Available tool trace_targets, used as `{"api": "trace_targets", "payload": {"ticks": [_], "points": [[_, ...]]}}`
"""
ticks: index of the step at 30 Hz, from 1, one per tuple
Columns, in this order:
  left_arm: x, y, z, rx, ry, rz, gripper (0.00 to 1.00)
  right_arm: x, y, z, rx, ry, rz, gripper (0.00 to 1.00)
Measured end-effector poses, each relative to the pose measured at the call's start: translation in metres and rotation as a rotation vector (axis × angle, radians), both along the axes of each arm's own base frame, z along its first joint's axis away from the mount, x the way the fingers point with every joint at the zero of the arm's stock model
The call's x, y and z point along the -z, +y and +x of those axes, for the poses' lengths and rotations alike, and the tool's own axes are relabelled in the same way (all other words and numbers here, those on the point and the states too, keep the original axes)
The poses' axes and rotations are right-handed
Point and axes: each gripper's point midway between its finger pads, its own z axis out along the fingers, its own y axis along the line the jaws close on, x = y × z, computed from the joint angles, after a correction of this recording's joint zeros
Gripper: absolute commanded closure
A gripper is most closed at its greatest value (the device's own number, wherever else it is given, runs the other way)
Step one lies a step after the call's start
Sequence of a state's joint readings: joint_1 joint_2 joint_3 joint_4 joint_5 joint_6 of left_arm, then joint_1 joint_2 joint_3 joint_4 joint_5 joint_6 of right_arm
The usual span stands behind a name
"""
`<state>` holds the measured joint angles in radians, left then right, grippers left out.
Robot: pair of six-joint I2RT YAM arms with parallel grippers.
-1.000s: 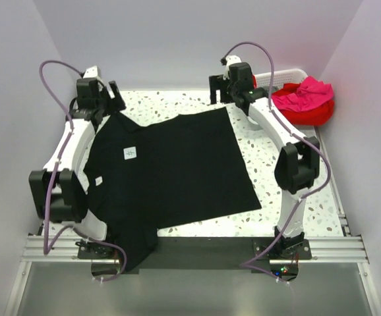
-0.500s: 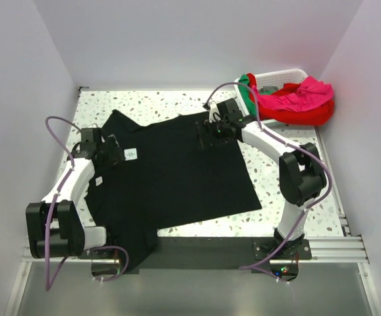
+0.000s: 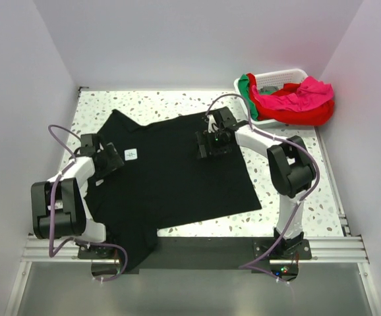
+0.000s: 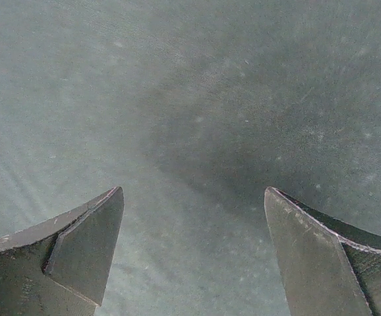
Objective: Fold and stack the t-shirts
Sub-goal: Flatten the tshirt out
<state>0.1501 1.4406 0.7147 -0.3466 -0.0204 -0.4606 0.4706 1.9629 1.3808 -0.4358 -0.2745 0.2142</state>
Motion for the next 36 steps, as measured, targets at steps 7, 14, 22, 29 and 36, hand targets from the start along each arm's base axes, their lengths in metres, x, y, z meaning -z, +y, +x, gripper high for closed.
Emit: {"api": "trace_targets", "payload": {"ticks": [7,14,22,29,36], "points": [[-0.002,0.008,0.040,0.020,-0.050,-0.007,0.02,0.013,-0.002,0.005,0.038,0.022,-0.029,0.10],[-0.003,0.013,0.094,0.063,-0.093,-0.006,0.03,0.014,-0.001,0.032,0.101,0.004,-0.063,0.10],[-0.008,0.014,0.157,0.124,-0.164,-0.034,0.04,0.013,0.001,0.091,0.191,-0.029,-0.082,0.09],[-0.012,0.013,0.214,0.179,-0.236,-0.060,0.04,0.011,0.000,0.134,0.246,-0.054,-0.089,0.09],[-0.016,0.006,0.233,0.216,-0.266,-0.083,0.06,0.009,0.001,0.147,0.251,-0.053,-0.086,0.09]]}}
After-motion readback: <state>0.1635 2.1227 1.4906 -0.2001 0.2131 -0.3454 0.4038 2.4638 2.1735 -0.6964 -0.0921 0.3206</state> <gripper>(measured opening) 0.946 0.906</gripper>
